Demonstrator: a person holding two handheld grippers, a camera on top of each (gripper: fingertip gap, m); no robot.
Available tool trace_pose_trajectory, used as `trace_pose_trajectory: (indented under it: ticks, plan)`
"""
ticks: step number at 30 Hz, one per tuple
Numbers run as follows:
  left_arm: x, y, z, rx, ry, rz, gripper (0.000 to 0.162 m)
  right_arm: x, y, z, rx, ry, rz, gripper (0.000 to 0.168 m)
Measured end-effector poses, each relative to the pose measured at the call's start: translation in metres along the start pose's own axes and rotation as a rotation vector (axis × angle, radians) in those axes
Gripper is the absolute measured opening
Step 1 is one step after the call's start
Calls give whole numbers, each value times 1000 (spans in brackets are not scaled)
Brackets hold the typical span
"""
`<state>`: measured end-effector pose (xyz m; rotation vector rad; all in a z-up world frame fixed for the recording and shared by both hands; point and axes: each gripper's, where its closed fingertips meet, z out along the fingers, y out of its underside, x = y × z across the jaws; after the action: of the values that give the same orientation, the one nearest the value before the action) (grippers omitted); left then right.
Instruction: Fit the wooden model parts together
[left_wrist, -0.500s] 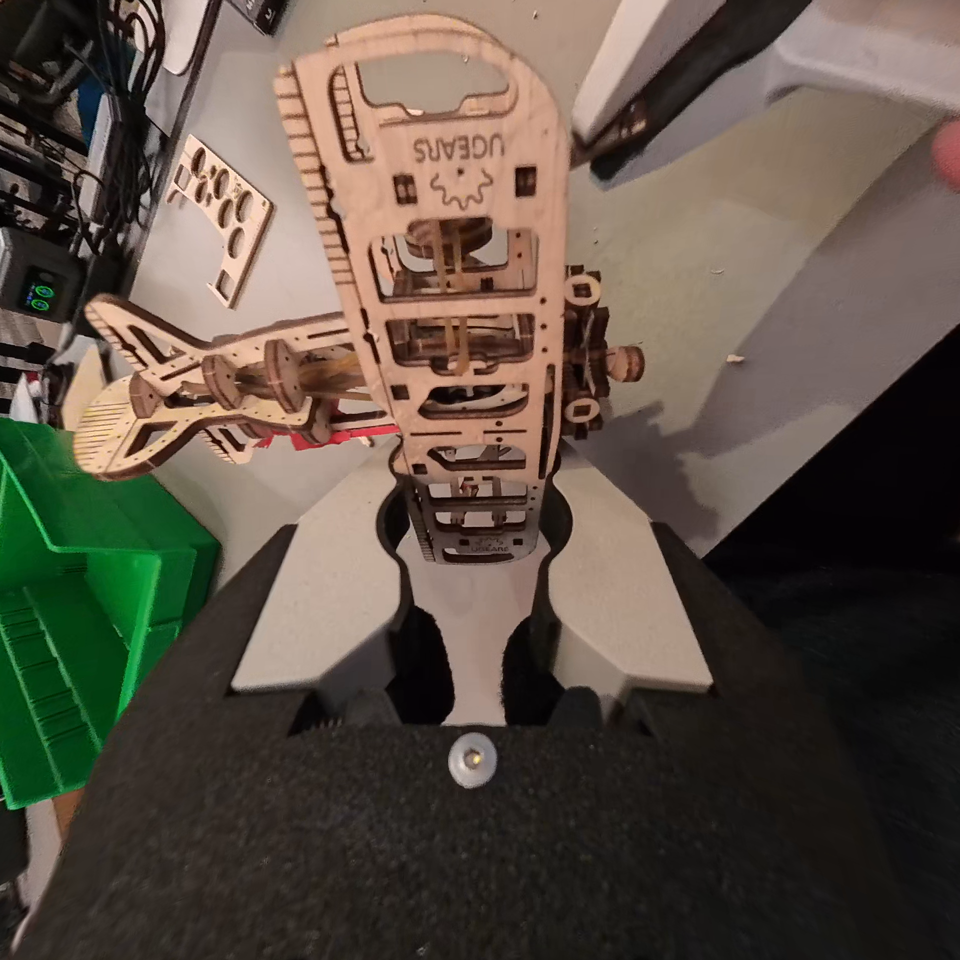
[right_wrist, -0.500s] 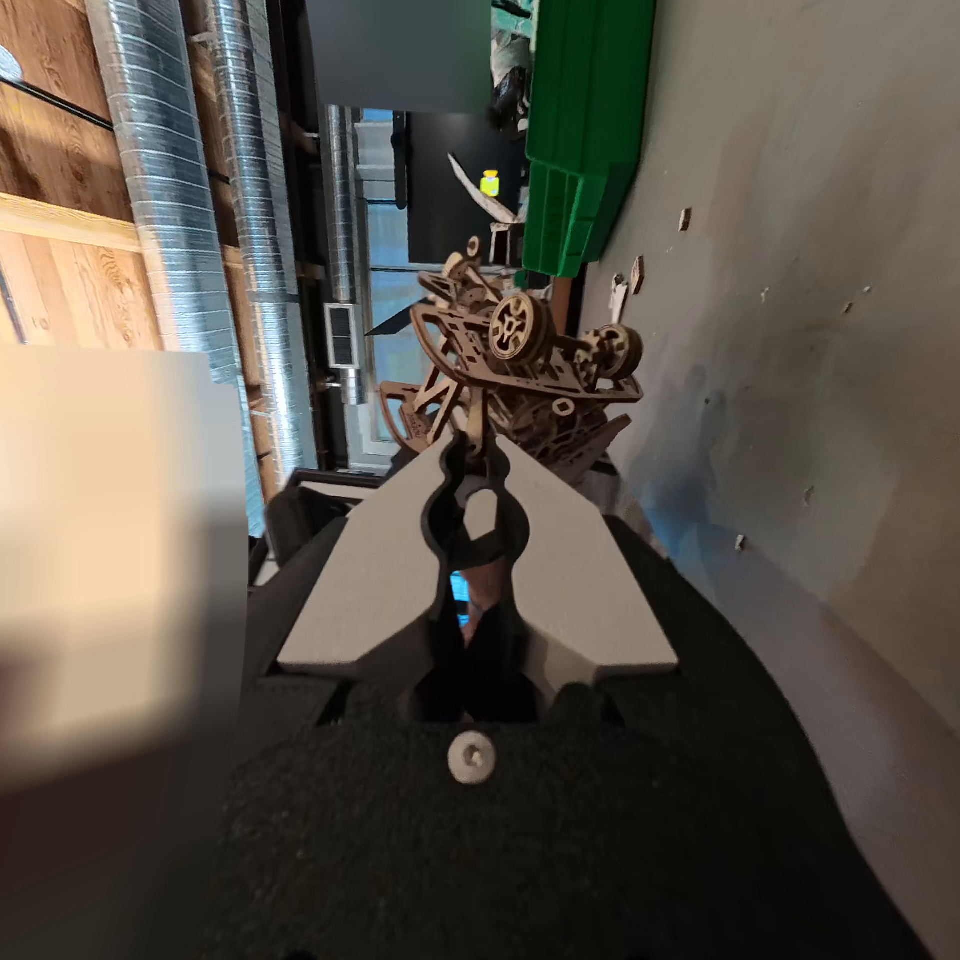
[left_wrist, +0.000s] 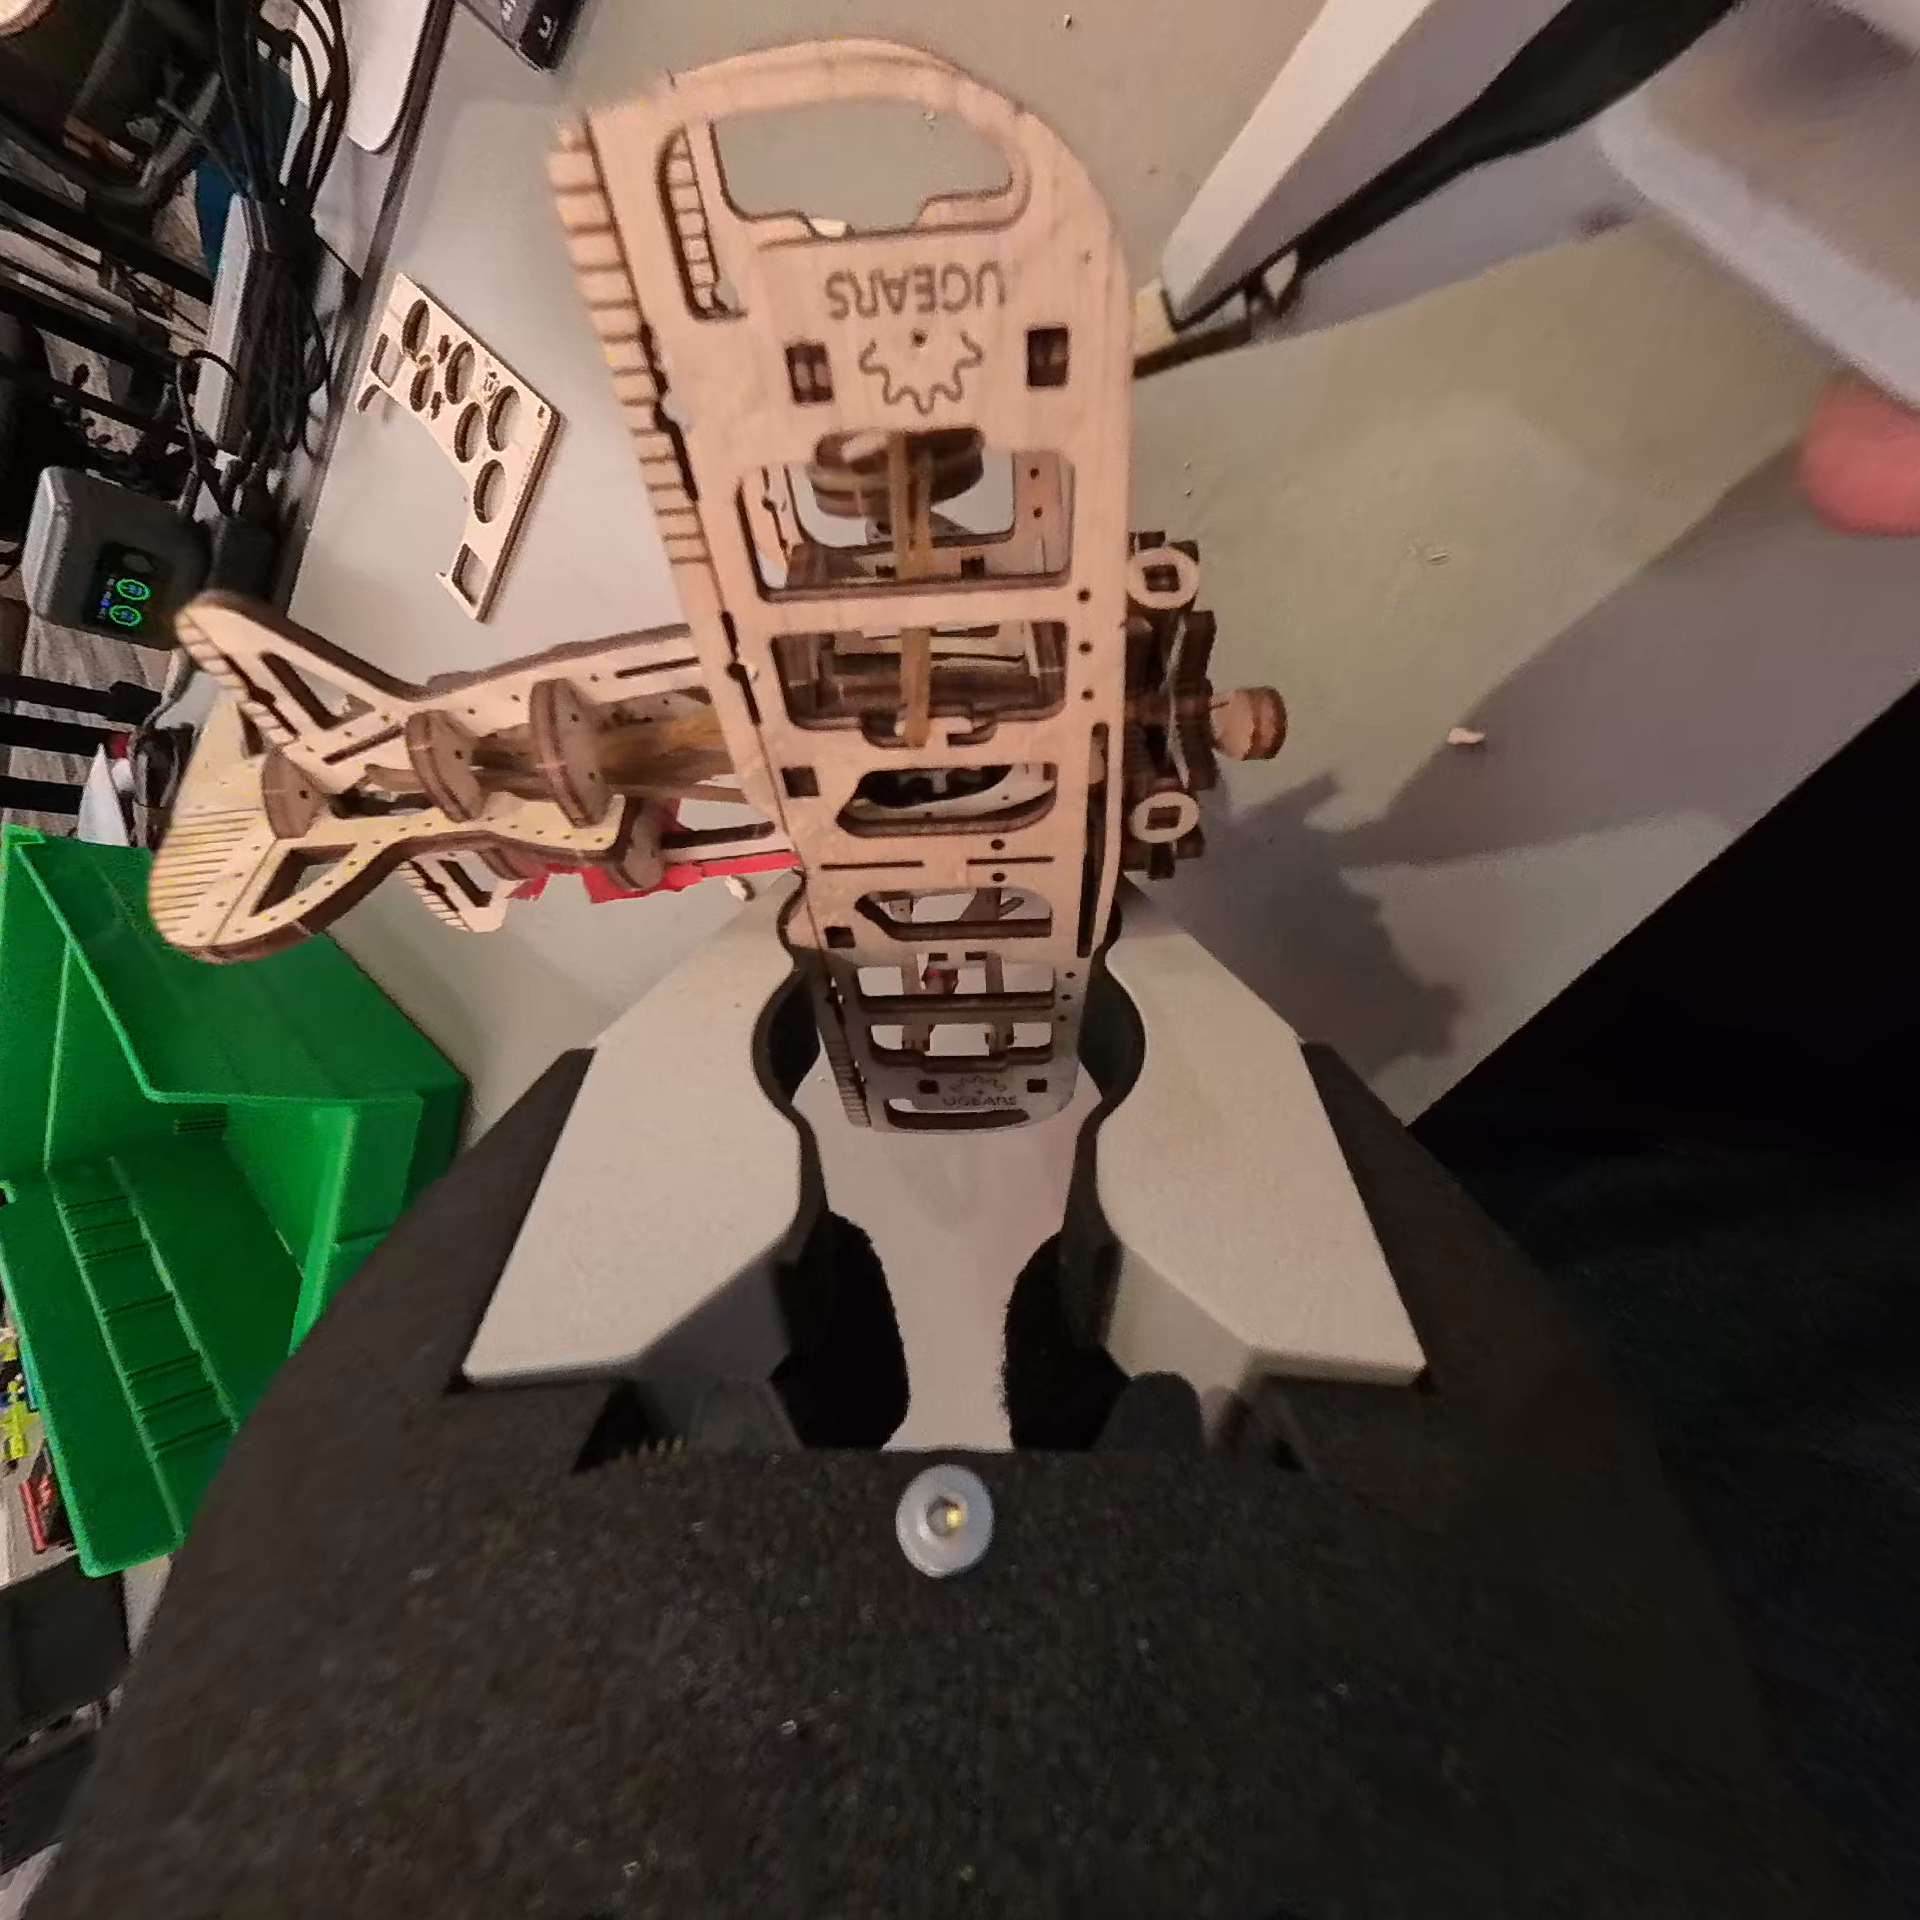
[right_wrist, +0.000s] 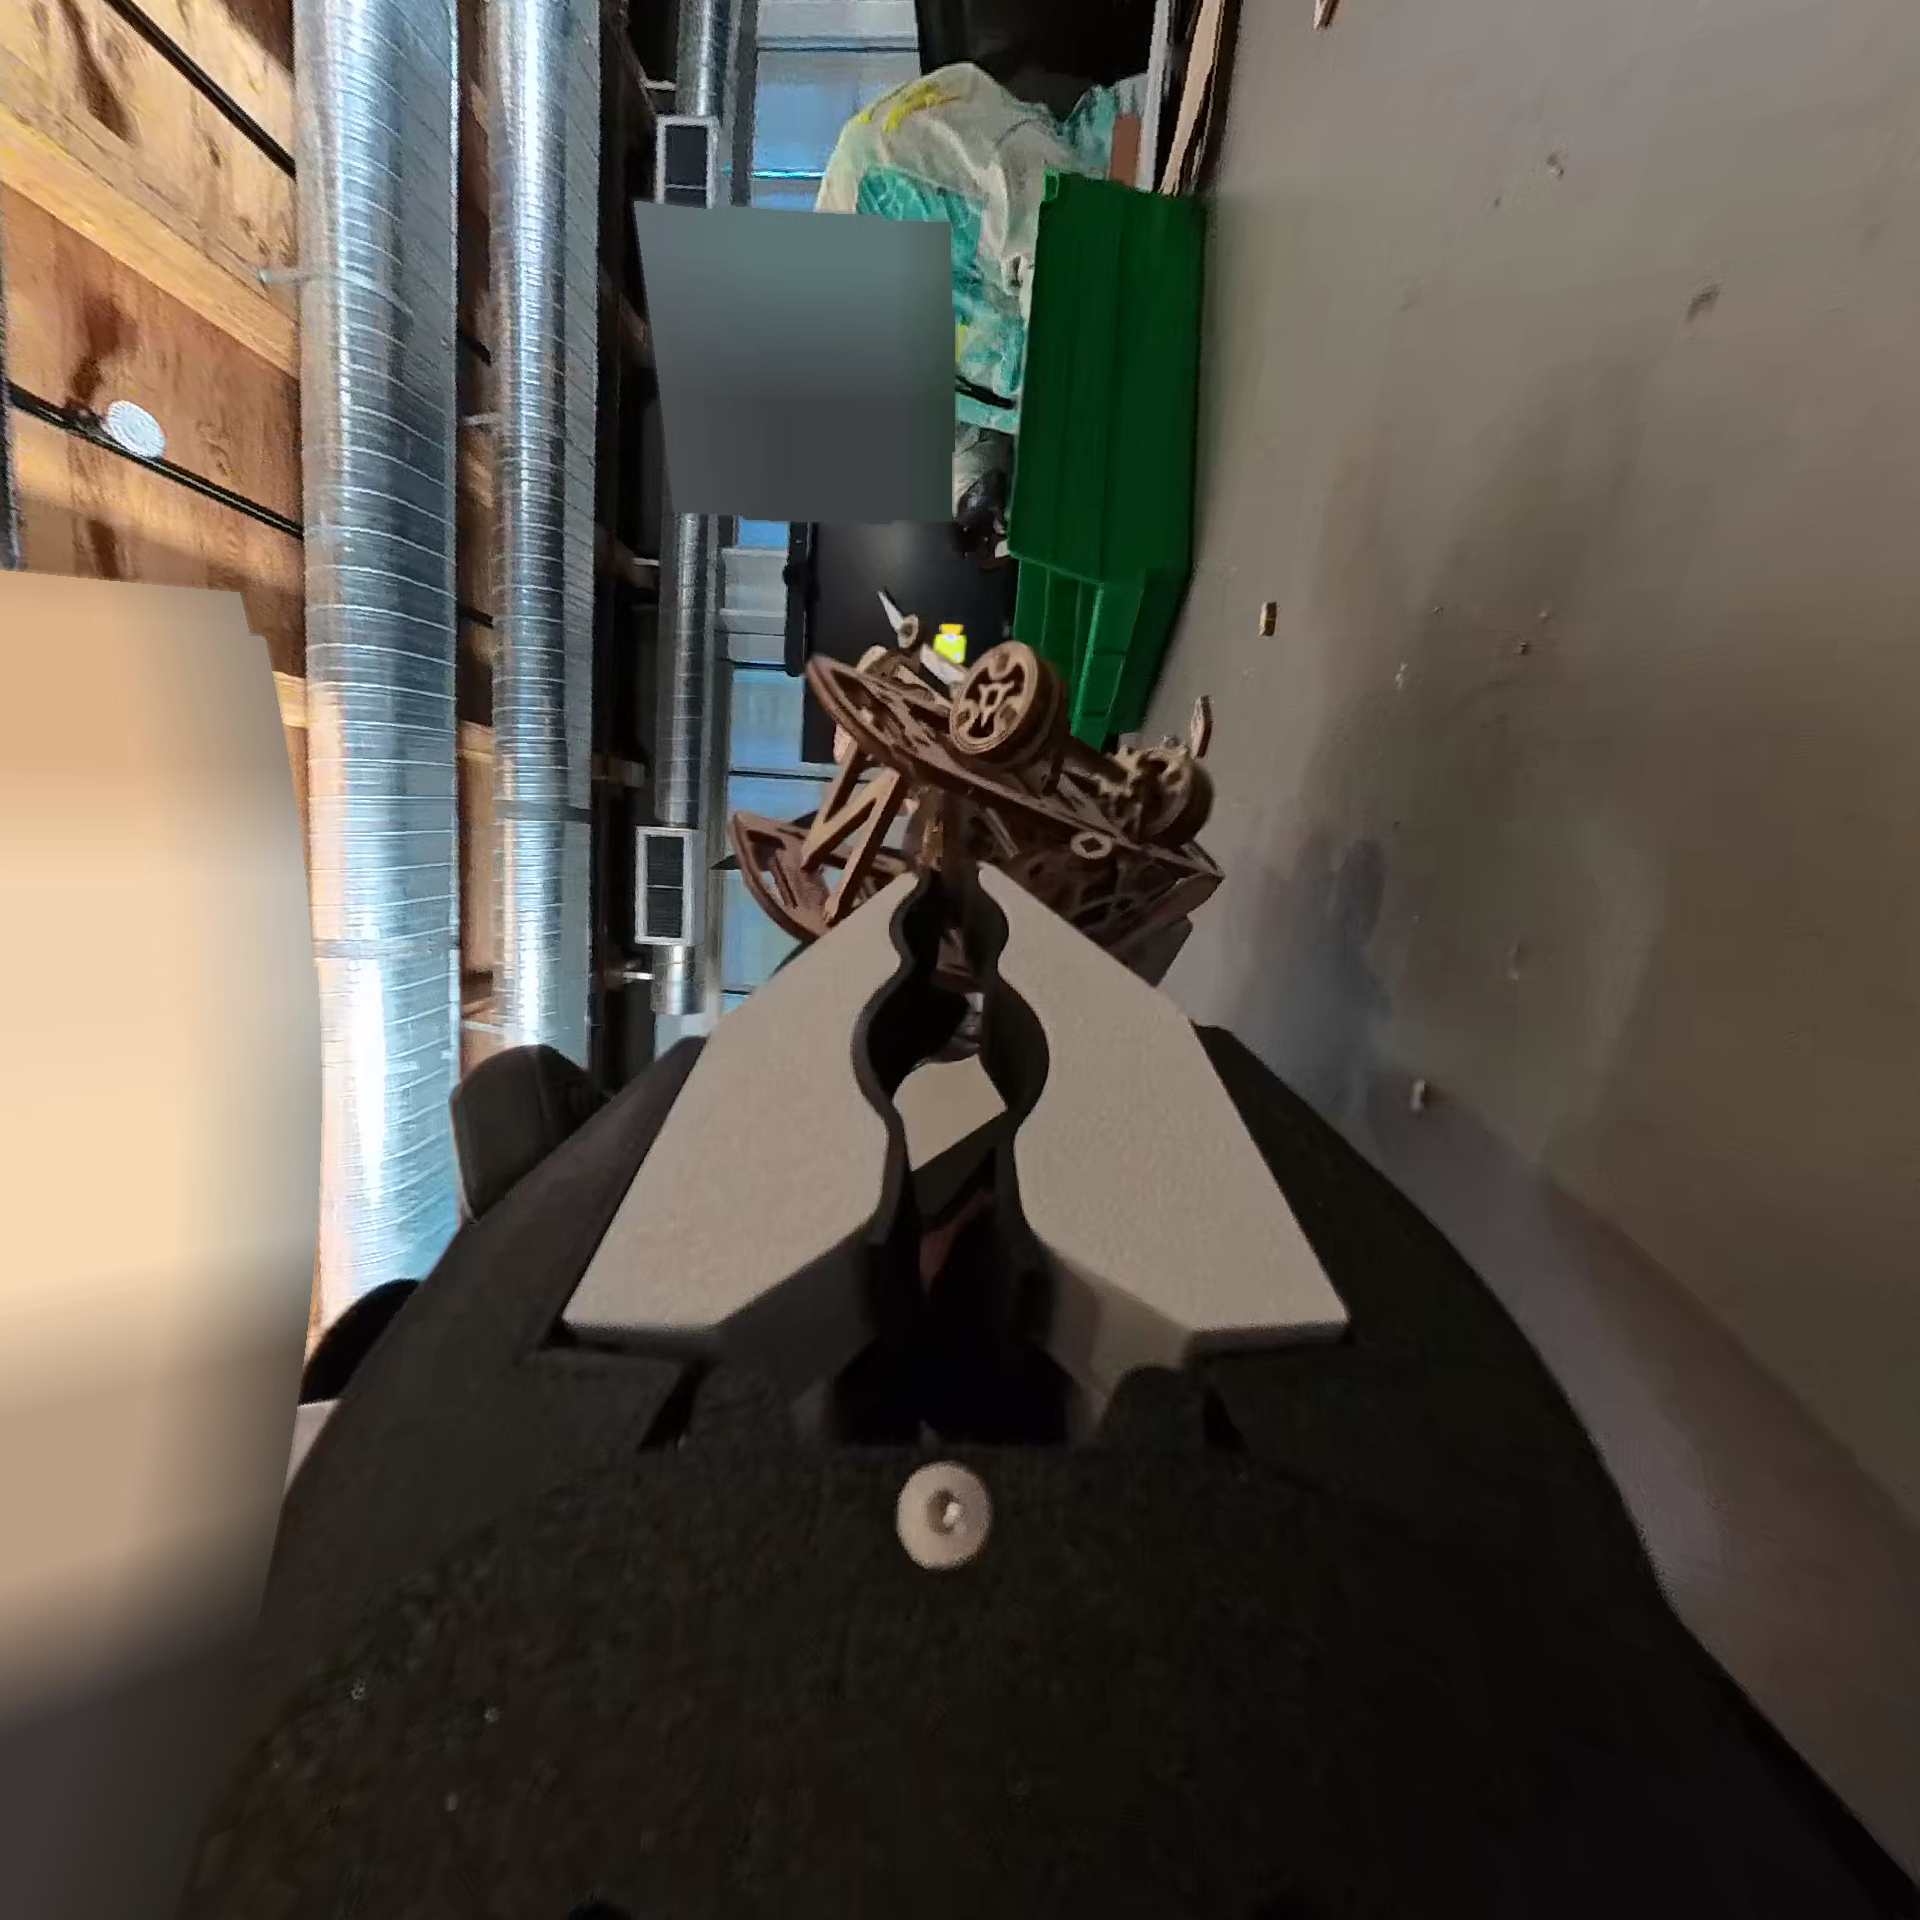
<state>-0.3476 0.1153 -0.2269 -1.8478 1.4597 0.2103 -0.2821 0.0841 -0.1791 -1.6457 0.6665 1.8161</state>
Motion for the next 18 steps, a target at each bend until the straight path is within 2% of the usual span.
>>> trace_pose_trajectory:
  ticks: [10,15,18]
  plan:
    - [-3,-1,0,-4,-20,-18,46,-10,3,0,156,-229,329,1]
    - [-2,-1,0,-8,-32,3,46,-12,0,1,200,-256,349,1]
    - [-2,-4,-2,2,-39,5,46,-5,-2,0,220,-202,301,1]
